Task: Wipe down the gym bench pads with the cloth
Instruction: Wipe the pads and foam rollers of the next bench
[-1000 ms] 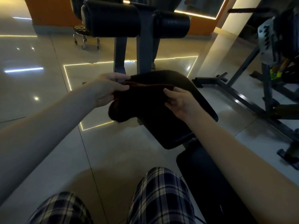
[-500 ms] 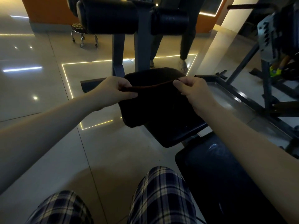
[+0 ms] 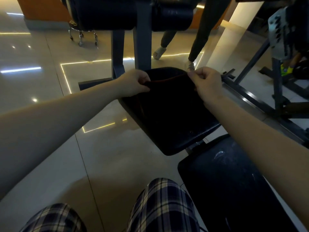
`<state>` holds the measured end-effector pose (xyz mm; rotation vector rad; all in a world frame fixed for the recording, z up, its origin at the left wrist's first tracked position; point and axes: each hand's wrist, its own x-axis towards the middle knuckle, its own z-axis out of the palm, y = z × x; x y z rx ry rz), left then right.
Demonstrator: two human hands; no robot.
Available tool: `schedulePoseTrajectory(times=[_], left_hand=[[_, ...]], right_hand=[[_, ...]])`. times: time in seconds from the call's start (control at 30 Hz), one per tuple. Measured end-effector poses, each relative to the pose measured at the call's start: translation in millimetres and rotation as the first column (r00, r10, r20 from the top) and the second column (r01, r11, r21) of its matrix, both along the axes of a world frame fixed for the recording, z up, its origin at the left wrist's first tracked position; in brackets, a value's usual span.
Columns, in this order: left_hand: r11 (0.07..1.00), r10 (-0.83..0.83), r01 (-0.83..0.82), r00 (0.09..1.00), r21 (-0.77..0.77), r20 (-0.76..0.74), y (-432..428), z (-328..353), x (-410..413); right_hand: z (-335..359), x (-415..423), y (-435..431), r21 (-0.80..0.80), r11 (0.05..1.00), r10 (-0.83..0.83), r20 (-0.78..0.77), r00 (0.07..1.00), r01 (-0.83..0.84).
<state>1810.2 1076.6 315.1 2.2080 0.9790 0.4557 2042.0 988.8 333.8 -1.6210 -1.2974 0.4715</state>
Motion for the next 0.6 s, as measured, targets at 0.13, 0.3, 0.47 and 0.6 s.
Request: schedulePoseTrajectory(times=[0.13,0.3,0.47,0.6], left_hand=[[0.978,-0.002,-0.001,1.0,0.21,0.011,21.7,-14.3,13.3],[0.978,0.01,0.07,0.926,0.196,-0.378,27.0,-64.4,11.6],[0.996,0.09,-0.075,0.767,0.052,-0.635,48.4,-86.5,13.0],[0.989,0.059,-0.136,0.727,-0.059,-0.685,57.2,-95.7,23.1]], right_hand=[[-5.0,12.6,2.7,0.084,0.996,0.021,0.132,0.991,-0.032],[-52.1,31.8,-9.8,-0.335,0.932,0.284,0.435,0.855,-0.139],[-92.1,8.0,22.9,-0.362,0.929,0.271,0.512,0.815,-0.081],[-128.1,-27.7,59.0,-0.541,0.825,0.28,0.641,0.715,0.162]])
